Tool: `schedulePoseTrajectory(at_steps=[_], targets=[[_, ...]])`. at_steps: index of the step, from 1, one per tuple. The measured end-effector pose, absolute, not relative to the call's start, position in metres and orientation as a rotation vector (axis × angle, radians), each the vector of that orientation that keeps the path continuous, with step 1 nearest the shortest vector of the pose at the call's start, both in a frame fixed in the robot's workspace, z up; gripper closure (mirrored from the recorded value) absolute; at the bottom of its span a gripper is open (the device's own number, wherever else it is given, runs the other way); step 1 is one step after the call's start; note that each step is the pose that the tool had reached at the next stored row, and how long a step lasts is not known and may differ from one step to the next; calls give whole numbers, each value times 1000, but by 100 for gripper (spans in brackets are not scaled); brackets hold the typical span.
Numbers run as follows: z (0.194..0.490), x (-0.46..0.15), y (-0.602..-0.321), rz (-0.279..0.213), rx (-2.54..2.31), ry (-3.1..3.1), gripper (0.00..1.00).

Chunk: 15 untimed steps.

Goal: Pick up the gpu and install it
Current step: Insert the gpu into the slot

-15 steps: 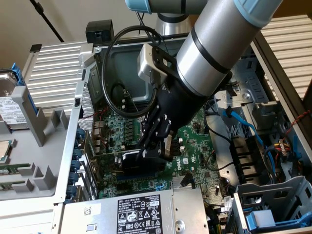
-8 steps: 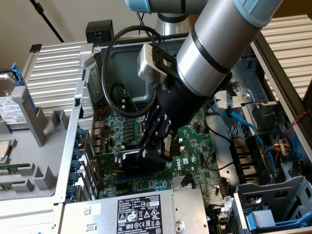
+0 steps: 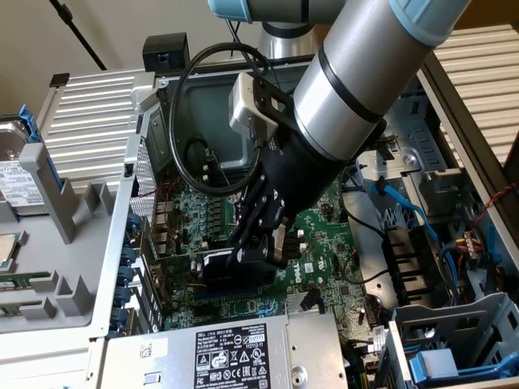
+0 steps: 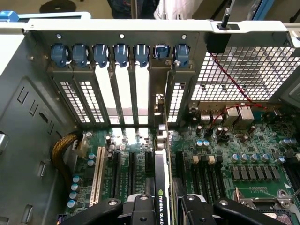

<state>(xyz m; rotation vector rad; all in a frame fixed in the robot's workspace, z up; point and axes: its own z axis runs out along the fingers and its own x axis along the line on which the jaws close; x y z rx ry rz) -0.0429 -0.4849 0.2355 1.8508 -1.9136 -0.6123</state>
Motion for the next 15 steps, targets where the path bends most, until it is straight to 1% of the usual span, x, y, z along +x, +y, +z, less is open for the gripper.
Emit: schedulePoseTrajectory(at_steps=[15], targets=[[235,-43,-485,-613,1850,-1915,74]])
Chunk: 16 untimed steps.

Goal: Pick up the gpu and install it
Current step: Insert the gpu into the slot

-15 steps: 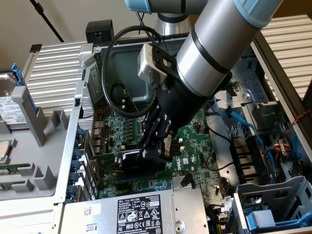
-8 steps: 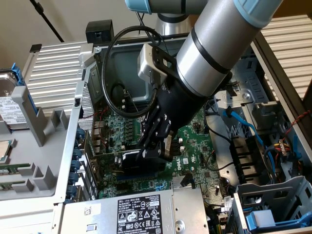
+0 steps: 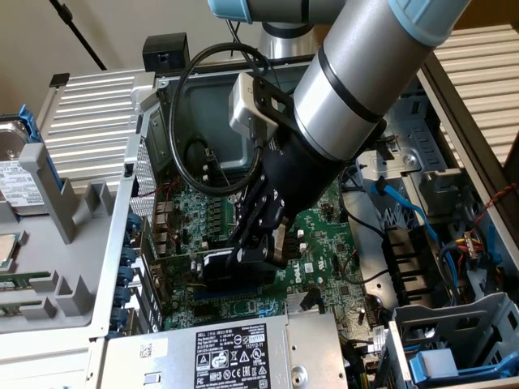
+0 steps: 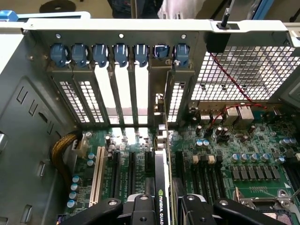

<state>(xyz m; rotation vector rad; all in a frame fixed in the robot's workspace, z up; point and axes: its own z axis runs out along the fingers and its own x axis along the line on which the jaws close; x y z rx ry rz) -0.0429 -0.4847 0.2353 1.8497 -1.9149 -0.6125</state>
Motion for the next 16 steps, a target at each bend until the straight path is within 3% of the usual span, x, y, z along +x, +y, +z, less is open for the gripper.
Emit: schedulePoseTrajectory(at_steps=[16], targets=[[235,-43,-484,-613,1847,-1917,74]])
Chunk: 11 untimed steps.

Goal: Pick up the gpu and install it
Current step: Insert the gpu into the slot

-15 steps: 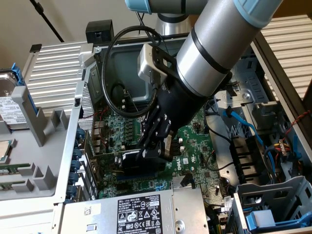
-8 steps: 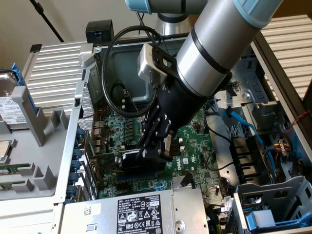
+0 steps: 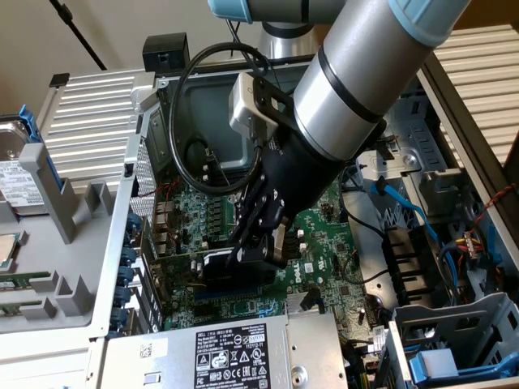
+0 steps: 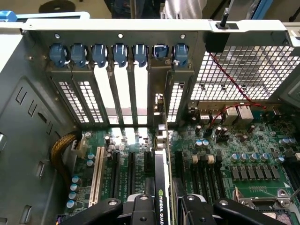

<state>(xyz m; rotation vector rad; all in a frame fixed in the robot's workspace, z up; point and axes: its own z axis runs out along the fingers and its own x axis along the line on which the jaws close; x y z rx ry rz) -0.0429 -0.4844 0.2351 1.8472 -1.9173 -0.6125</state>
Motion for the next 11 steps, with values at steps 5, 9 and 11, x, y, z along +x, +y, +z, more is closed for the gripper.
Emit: schedulePoseTrajectory(at_steps=[5,9,11], targets=[[235,-42,-484,-613,1847,-1918,74],[235,-42,-484,-613,1847,-1918,74],[235,-41,-484,-613,1847,-1917,74]])
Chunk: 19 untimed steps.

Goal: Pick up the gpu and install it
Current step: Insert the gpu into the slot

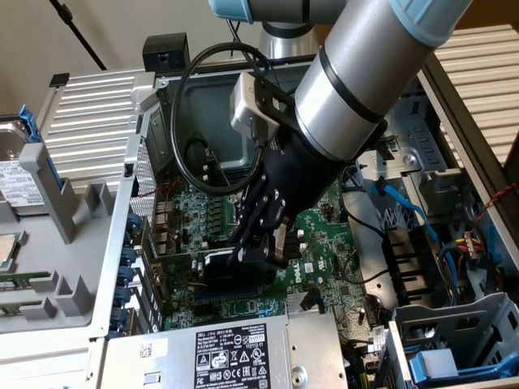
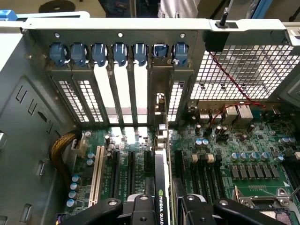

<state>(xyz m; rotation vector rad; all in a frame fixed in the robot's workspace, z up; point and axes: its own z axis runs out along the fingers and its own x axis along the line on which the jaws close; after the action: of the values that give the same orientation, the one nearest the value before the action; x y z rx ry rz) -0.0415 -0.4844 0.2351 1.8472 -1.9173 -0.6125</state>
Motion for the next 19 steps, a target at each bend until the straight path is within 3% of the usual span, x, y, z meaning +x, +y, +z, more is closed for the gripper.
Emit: schedulePoseTrajectory(at_steps=[19], targets=[[235,-42,-484,-607,1844,-1917,74]])
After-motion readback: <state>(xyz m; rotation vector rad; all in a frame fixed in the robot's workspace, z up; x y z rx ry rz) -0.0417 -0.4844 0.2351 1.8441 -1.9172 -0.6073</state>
